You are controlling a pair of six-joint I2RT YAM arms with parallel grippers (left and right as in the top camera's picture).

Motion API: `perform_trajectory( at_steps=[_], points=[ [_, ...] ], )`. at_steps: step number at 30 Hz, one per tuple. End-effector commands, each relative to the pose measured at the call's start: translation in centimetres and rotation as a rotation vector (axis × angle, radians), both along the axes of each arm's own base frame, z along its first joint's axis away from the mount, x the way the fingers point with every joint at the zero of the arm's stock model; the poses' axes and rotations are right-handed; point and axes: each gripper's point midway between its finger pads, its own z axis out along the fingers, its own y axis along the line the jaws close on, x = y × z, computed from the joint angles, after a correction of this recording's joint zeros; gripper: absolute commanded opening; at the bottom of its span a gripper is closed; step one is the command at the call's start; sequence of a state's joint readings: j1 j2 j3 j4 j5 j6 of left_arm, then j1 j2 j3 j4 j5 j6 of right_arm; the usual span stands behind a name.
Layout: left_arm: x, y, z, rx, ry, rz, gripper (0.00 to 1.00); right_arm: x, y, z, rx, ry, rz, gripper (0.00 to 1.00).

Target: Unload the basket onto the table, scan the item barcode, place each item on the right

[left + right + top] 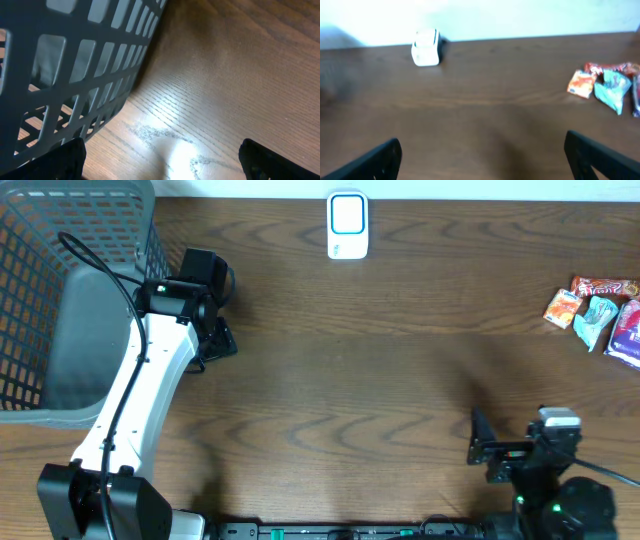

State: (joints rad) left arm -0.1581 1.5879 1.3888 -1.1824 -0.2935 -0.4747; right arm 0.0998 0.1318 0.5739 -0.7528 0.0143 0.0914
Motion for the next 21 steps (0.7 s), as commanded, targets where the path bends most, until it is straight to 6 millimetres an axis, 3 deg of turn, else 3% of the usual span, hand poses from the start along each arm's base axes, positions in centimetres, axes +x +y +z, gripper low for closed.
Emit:
perform_trajectory(
  at_steps=[1, 9, 13, 18, 21],
  points=[
    [-0.1, 0.2, 0.3, 0.005, -0.006, 0.011, 0.98, 0.8, 0.4, -2.3, -0.032, -0.033, 0.027, 0.99],
    [-0.1, 0.2, 0.3, 0.005, -0.006, 0.011, 0.98, 3.9, 0.7, -4.0, -0.034, -0.186, 0.030, 0.99],
    [-0.1, 0.2, 0.3, 0.005, -0.006, 0.011, 0.98, 4.9, 1.8, -4.6, -0.114, -0.269, 0.099, 0.99],
    [-0.1, 0.2, 0.3, 0.005, -0.006, 0.011, 0.98, 5.5, 2.1, -7.1, -0.139, -0.262, 0.120, 0.99],
    [-0.1, 0.2, 0.3, 0.005, -0.006, 0.011, 0.98, 5.6, 2.1, -7.3, -0.139, -0.265, 0.119, 0.99]
  ],
)
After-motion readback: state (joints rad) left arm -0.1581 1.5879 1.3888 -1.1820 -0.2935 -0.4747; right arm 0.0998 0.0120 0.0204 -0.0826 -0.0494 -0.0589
